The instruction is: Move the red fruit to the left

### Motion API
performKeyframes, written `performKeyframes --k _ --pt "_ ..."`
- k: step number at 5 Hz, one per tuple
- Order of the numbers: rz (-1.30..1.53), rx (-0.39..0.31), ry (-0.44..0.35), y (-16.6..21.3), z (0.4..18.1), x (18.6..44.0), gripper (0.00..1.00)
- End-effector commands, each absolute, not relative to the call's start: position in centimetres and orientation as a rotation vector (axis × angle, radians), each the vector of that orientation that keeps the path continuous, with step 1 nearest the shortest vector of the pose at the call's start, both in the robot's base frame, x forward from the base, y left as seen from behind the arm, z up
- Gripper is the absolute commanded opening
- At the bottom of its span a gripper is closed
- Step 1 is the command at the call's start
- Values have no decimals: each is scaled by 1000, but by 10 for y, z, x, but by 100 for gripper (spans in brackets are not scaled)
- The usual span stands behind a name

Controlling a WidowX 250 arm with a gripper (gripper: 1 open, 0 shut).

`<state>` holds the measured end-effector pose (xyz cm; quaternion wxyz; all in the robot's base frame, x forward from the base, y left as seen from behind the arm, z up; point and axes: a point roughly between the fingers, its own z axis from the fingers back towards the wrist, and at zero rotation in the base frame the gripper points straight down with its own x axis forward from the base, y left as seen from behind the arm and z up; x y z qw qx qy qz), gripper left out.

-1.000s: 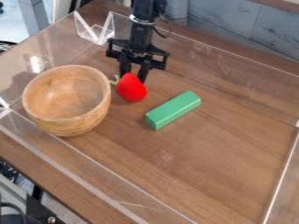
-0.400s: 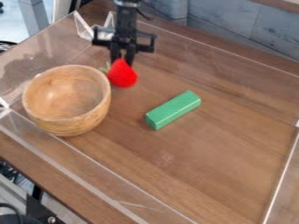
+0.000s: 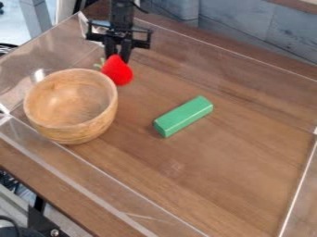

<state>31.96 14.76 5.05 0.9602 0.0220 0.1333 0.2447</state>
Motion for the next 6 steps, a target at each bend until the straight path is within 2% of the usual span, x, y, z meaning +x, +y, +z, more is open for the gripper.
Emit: performKeyframes --k 1,2,3,4,5,6 --pt "506 60 245 160 59 314 0" --pt "417 77 256 161 62 317 0" --pt "327 98 271 162 63 321 100" --pt "357 97 288 171 62 320 0" --pt "388 94 303 179 60 318 0" --pt "421 90 321 186 58 316 100"
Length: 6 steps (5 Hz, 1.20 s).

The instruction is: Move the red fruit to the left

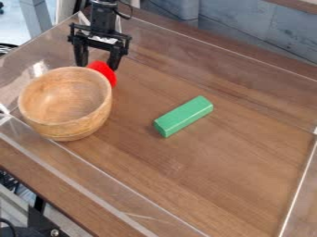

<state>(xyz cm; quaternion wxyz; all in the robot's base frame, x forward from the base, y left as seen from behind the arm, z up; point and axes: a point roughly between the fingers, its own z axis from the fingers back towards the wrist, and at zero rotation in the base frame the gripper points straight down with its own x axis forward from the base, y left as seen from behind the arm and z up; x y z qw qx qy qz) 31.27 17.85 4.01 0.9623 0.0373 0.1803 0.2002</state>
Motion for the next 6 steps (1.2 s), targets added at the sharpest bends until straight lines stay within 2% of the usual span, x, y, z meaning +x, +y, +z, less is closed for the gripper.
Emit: performKeyframes --k 1,2,3,4,5,6 --pt "373 69 313 183 77 317 100" --pt "325 48 295 179 99 319 100" --pt "336 29 288 173 94 317 100" --pt "348 -9 274 167 96 314 100" --pt "300 -37 232 162 115 310 100" --pt "251 -61 216 158 126 305 100"
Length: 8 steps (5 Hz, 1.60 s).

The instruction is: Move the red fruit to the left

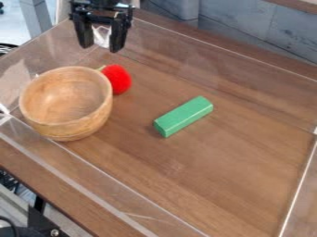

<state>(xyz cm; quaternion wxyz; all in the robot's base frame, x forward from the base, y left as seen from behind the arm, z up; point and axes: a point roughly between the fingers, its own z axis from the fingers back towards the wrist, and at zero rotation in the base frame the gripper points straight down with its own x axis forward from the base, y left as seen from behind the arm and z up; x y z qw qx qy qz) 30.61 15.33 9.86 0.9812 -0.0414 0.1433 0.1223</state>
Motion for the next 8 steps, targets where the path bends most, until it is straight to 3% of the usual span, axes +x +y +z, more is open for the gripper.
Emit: performKeyframes --k 1,3,4,6,8 --pt "253 -68 221 154 124 309 100" --pt "212 -83 232 146 131 320 100" --pt "166 -79 240 144 138 327 0" --pt "121 -70 287 140 104 351 0" --pt "83 -57 333 144 92 357 0"
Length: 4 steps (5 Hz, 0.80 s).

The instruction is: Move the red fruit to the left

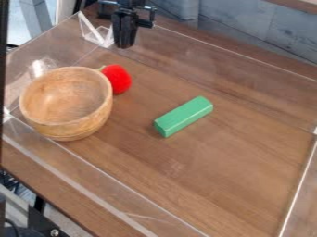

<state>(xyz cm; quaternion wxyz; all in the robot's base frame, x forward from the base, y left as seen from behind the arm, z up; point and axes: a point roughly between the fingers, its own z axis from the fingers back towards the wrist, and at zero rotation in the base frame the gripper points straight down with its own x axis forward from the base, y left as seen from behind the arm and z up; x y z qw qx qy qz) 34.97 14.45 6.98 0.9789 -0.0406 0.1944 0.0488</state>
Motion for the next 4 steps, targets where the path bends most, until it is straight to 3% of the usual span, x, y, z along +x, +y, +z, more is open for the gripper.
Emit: performKeyframes --k 1,4 --pt "66 -54 350 139 82 354 0" --pt "51 -76 388 124 57 342 0"
